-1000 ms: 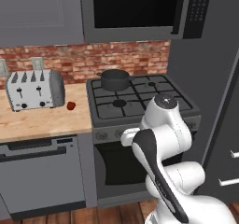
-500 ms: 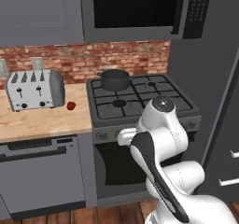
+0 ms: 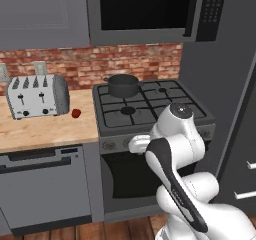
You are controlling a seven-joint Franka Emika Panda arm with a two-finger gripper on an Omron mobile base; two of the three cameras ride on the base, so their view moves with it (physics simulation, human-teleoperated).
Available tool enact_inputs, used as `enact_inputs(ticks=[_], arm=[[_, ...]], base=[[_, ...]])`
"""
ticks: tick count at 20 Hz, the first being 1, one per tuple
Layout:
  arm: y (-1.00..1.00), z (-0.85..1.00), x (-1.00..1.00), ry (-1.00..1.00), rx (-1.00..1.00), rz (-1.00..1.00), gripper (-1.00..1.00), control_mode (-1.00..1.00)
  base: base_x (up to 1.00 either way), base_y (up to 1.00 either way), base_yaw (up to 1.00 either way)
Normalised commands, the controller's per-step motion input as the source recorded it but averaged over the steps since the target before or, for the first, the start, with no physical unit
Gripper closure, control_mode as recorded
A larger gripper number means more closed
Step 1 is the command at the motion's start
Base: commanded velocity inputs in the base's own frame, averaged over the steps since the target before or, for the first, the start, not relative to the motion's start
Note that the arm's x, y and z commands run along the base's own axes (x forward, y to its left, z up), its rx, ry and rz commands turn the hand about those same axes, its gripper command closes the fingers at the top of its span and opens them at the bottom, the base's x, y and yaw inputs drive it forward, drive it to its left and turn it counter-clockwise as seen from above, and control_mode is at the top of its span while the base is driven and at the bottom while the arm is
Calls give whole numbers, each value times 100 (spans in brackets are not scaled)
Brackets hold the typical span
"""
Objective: Turn on the burner for the pot on the stove. Wait thirty seconds for the pot to heat up. Then add the bell pepper to the pot.
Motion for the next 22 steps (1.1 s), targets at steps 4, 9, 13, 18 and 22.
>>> enact_inputs(ticks=[4,9,13,18,22], arm=[[-14,-47,0,-27,2,2,-100,-100],[-2,-56,1,-20,0,1,-100,-100],[-6,-45,9,-11,0,0,-100,-100],[-15,-33,16,-1,2,0,-100,-100],[-12,-25,23,-3,2,2,-100,-100]], base=[[0,0,0],[0,0,0],[0,0,0],[0,0,0],[0,0,0]])
